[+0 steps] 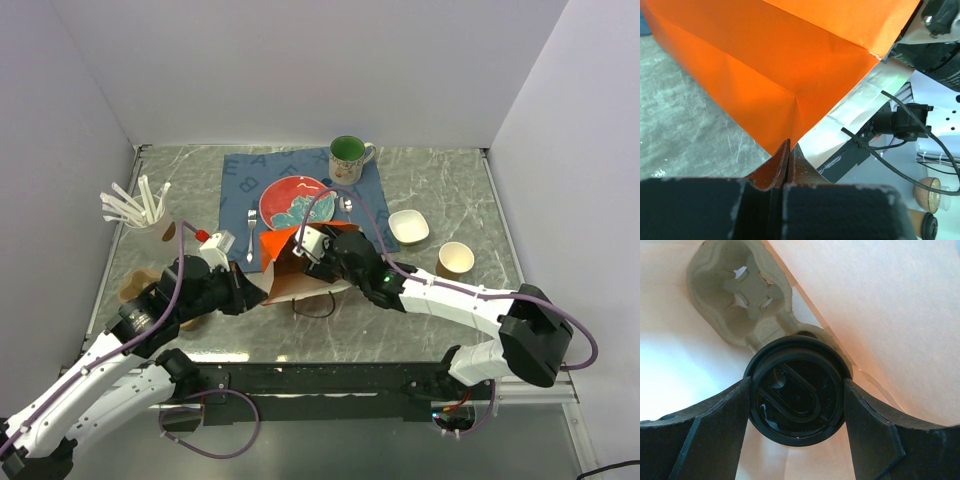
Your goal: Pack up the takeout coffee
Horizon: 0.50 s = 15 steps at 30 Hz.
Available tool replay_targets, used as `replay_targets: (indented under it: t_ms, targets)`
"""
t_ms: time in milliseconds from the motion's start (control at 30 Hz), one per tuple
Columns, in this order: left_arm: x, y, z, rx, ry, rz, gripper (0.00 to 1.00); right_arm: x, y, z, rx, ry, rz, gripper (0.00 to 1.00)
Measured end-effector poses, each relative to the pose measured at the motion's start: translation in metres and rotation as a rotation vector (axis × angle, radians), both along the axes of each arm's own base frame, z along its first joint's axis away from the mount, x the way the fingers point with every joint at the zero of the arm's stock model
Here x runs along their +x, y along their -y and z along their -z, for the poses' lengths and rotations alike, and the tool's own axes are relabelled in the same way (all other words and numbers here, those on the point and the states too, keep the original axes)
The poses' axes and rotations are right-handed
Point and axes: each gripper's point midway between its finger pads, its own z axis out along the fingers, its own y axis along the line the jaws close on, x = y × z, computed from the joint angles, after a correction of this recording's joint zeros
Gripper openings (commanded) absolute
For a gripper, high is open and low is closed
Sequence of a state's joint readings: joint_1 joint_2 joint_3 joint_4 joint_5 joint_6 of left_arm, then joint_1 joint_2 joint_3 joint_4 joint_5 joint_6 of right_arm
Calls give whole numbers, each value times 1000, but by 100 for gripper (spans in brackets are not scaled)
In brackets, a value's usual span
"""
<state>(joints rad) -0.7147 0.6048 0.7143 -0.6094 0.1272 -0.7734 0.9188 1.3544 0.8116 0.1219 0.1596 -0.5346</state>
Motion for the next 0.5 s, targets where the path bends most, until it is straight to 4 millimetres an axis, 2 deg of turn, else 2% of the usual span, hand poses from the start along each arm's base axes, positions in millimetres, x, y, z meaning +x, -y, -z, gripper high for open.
replay_targets:
  t_ms: [200,500]
  targets:
    - [-1,2,0,-15,-19,-4,1,-4,2,12,1,-19,-1,47]
    - [-3,3,6,-21,-38,-4,1,2,-5,15,31,6,3,52]
